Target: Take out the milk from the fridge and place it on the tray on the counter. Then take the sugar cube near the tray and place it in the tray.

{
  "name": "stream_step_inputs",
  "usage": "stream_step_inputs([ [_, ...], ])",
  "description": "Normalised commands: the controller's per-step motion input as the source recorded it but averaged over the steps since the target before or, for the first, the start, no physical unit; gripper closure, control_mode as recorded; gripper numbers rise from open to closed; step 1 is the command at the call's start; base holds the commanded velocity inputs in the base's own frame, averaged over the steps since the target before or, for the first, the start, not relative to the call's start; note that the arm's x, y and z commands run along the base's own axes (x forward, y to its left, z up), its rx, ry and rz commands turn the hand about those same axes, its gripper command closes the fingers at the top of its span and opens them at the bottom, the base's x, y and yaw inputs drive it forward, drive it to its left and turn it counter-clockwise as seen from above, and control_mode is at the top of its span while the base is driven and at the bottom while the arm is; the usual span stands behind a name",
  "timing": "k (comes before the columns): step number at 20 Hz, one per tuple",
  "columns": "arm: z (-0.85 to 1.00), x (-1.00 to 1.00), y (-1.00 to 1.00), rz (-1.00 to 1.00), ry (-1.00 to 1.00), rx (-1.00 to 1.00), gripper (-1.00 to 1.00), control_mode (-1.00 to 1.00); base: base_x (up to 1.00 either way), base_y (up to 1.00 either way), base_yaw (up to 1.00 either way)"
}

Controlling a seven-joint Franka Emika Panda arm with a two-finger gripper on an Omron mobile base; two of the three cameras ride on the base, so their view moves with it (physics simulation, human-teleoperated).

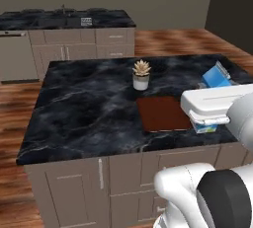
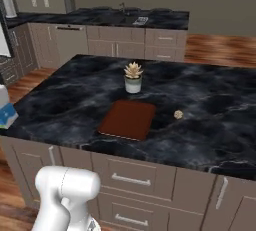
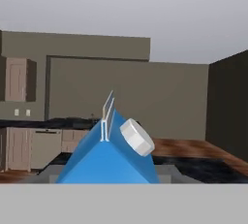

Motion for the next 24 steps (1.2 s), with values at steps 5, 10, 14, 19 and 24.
stream_step_inputs([
  [5,0.0,0.0,0.0,0.0,0.0,0.0,1.0,1.0,0.49,-0.34,-0.01],
  [10,0.0,0.0,0.0,0.0,0.0,0.0,1.0,1.0,0.99,0.06,0.0],
  [14,0.0,0.0,0.0,0.0,0.0,0.0,1.0,1.0,0.87,-0.1,0.0],
  [19,0.0,0.0,0.0,0.0,0.0,0.0,1.0,1.0,0.65,0.04,-0.1],
  [24,0.0,0.0,0.0,0.0,0.0,0.0,1.0,1.0,0.44,0.0,-0.25],
])
